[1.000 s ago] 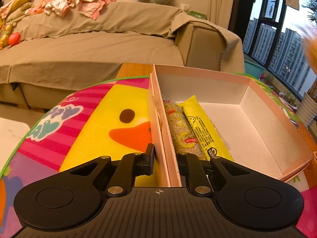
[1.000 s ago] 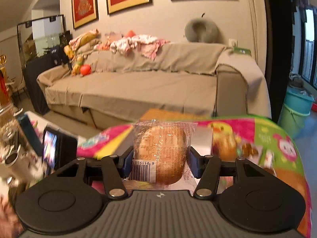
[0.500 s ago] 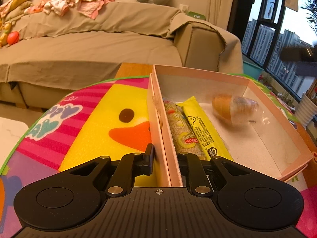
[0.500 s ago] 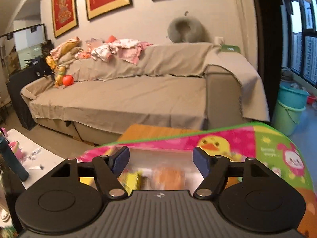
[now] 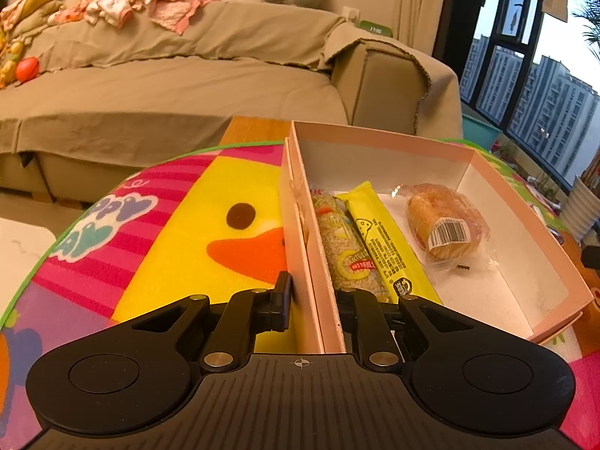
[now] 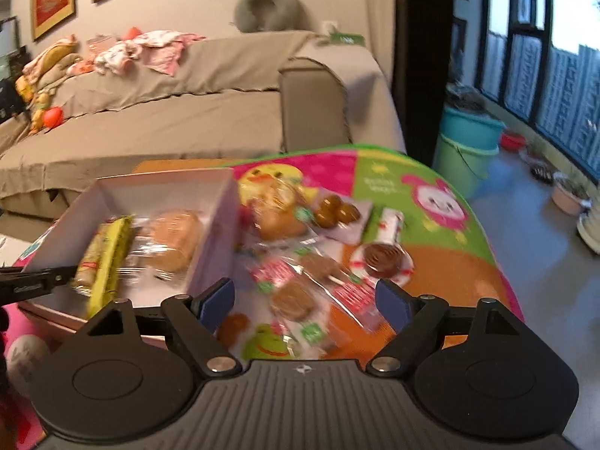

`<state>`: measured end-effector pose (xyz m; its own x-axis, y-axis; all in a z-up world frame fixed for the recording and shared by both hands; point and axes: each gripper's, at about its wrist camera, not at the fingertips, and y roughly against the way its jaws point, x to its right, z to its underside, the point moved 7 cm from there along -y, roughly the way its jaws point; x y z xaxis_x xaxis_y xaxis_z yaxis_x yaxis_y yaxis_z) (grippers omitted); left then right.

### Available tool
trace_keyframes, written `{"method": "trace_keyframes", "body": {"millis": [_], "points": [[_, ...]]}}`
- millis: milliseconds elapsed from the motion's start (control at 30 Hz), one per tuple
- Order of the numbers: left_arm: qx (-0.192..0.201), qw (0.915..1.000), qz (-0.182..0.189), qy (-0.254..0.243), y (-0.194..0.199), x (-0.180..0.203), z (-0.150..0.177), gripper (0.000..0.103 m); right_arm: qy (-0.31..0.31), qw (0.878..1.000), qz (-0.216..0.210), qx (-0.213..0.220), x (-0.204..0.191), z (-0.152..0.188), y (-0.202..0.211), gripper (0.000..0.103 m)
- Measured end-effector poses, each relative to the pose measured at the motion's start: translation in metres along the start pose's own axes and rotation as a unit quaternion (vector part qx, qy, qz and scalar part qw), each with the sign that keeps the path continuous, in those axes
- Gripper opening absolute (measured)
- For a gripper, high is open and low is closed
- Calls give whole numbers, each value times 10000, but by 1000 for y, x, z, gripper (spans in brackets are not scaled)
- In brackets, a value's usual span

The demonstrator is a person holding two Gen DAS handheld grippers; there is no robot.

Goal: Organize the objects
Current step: 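Reach the right gripper over the snack pile toward the lollipop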

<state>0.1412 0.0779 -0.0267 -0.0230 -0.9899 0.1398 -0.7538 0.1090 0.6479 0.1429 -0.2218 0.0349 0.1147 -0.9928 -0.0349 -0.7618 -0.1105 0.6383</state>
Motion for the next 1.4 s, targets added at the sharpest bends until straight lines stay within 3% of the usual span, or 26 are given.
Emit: {"method": "trace_keyframes", "body": {"millis": [267, 567, 633, 700, 867, 1000, 1233, 1400], "points": [[-9, 10000, -8, -50, 1, -1, 1, 16, -342, 9993, -162, -35, 8, -13, -23, 83], [-15, 10000, -8, -80, 1, 0, 1, 16, -1032, 9934, -427, -271, 14, -79, -101, 83], [-17, 10000, -12, -75, 0, 0, 1, 16, -1083, 9923, -386, -463, 13, -91, -131, 76], [-17, 10000, -19, -74, 1, 0, 1, 16, -1030, 9924, -225, -630, 12, -101, -159, 62], [-14, 10000, -13, -76, 1, 0, 1, 16, -628, 9931, -263, -955, 1, -105, -194, 58], [-5, 10000, -3, -41, 1, 0, 2, 16, -259, 9933, -470, -1027, 0, -91, -177, 55], [4, 10000, 0, -2, 2, -1, 3, 16, 346, 9942, -363, -952, 16, -52, -115, 57], [0, 10000, -10, -16, 2, -1, 3, 16, 496, 9917, -804, -870, 11, -26, -63, 73]]}}
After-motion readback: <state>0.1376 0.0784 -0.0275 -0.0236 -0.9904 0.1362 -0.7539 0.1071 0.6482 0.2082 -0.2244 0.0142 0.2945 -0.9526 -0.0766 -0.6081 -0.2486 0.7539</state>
